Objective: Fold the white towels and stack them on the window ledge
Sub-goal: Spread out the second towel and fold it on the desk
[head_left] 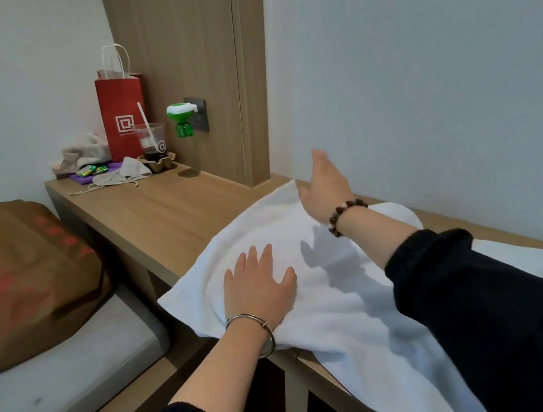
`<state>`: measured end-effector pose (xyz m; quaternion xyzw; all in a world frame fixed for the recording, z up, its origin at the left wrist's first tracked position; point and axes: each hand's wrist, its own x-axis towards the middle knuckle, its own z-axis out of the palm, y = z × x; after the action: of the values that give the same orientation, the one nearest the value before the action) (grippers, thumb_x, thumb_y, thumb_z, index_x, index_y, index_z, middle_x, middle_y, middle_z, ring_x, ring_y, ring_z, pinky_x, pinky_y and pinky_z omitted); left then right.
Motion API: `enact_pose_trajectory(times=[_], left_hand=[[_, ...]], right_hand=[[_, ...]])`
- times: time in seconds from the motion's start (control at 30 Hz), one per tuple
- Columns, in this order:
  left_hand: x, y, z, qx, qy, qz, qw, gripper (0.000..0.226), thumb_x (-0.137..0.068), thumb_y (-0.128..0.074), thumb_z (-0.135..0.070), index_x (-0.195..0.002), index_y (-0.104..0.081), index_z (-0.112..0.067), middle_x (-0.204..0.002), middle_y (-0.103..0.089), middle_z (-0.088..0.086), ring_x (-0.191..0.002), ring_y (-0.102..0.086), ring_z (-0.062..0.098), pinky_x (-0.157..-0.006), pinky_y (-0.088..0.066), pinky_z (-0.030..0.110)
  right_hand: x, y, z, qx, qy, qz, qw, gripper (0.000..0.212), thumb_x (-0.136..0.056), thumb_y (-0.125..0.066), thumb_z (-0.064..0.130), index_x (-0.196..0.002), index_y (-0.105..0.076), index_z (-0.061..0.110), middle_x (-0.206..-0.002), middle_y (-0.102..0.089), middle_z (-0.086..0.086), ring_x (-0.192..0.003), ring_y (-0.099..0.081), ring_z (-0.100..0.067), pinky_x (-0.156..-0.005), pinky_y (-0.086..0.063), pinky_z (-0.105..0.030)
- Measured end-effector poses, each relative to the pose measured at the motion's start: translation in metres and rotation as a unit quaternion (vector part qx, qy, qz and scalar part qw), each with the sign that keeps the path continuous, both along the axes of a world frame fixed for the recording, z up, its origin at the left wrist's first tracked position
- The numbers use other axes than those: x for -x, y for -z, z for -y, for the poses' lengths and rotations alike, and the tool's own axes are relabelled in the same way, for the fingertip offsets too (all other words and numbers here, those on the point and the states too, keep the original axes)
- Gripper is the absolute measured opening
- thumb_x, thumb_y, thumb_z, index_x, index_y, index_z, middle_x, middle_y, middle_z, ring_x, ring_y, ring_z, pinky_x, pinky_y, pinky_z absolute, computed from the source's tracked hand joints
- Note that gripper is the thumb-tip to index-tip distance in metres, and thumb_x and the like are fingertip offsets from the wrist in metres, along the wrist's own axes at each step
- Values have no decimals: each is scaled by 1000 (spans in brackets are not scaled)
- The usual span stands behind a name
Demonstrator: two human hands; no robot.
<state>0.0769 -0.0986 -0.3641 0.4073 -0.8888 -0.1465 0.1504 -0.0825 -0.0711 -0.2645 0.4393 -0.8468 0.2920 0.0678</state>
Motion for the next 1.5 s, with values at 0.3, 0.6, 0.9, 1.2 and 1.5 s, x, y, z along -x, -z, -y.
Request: enact_pose_trajectory(times=[0.3,0.6,0.9,1.2,1.5], left_hand=[[2,0,1,28,19,88,996,61,-93,-23,-55,-149,-23,-31,-159,-10,-3,-146,-4,20,-118,-6,46],[9,-6,38,18,30,190,981,63,-94,-12,-60,-151,1,-36,-160,9,-6,-147,6,22,-116,-2,51],[17,-6,51,34,32,184,982,55,-98,-14,-51,-148,-18,-29,-158,-10,-1,-145,-7,26,-114,-9,57],[-69,-6,48,54,-157,-128,978,55,-87,-55,-21,-140,-40,-19,-150,-28,11,-138,-25,30,-111,-28,50],[-94,-11,40,-534,-257,-546,592,22,-94,-57,-19,-115,-55,-10,-110,-63,5,-95,-62,22,-67,-54,34]], right_hand=[[17,80,-51,-384,-12,4,923,66,-92,-16,64,-149,-6,32,-158,-3,0,-144,-6,-31,-110,-17,-61],[-1,67,-62,-261,45,-34,964,58,-99,-21,45,-151,-10,22,-159,10,-1,-146,9,-23,-113,-1,-59],[13,91,-156,-297,94,27,950,57,-98,-15,51,-150,-15,27,-160,-1,3,-147,-2,-22,-115,-5,-56],[-13,75,-144,-292,161,5,943,61,-100,-11,49,-153,1,21,-159,14,-5,-146,13,-26,-115,4,-56],[-64,90,-134,-266,-33,-48,962,61,-98,-17,53,-152,-11,25,-160,4,-3,-147,6,-22,-116,1,-52]])
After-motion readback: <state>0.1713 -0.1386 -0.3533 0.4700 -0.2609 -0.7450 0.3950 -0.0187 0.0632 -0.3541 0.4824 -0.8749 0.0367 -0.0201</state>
